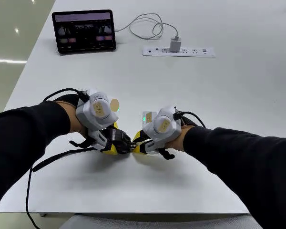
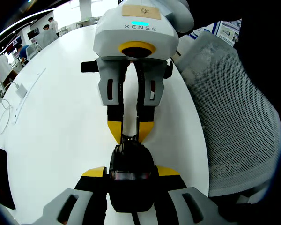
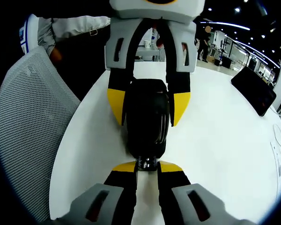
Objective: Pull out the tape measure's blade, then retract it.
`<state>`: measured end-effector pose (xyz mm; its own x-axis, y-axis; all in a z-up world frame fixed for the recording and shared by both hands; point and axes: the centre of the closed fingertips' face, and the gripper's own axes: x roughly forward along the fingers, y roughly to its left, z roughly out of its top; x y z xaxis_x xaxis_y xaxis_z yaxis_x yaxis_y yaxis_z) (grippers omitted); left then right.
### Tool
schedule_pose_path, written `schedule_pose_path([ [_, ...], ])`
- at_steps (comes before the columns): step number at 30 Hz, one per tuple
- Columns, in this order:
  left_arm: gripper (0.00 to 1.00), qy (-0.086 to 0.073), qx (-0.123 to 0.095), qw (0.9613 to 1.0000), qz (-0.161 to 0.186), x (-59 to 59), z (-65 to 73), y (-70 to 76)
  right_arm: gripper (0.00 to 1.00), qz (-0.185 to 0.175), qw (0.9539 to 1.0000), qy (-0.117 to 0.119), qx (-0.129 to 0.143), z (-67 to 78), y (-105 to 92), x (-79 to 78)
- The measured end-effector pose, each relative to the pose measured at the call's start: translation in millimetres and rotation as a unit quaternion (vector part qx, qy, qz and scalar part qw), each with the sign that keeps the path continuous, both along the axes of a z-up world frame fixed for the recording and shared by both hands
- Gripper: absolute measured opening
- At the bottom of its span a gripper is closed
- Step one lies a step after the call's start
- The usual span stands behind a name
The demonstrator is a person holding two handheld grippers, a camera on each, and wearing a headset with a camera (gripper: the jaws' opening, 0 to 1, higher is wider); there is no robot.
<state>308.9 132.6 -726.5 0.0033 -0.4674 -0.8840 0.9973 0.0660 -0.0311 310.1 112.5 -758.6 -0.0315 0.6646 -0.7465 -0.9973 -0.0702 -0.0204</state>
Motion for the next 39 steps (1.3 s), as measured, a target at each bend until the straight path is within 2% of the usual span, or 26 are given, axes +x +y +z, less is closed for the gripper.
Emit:
schedule_pose_path([
  [11, 0.35, -0.002, 0.000, 1.0000, 0.002, 1.9, -2.2, 0.6, 0.12, 0.006, 1.0000, 0.002, 0.002, -2.1, 3.6, 0.2],
  [17, 0.35, 0.000, -0.002, 1.0000, 0.005, 2.7, -3.0, 0.4, 0.10, -0.003, 0.9999, 0.012, 0.001, -2.1, 3.3, 0.3],
  [22, 0.35, 0.003, 0.000, 1.0000, 0.008, 3.1, -3.6, 0.9, 0.10, 0.000, 0.9999, 0.012, -0.002, -2.0, 2.5, 0.0],
  [24, 0.35, 0.003, 0.000, 1.0000, 0.008, 3.3, -3.6, 1.1, 0.10, 0.007, 1.0000, 0.006, -0.004, -1.8, 1.4, 0.3],
  [34, 0.35, 0.002, 0.005, 1.0000, 0.005, 1.8, -3.3, 0.9, 0.09, 0.005, 0.9999, 0.013, -0.005, -2.7, 0.5, -0.9],
  [39, 0.35, 0.000, 0.005, 1.0000, 0.006, 1.9, -3.2, 1.6, 0.09, 0.009, 0.9999, 0.008, -0.007, -3.1, -2.1, 0.1],
])
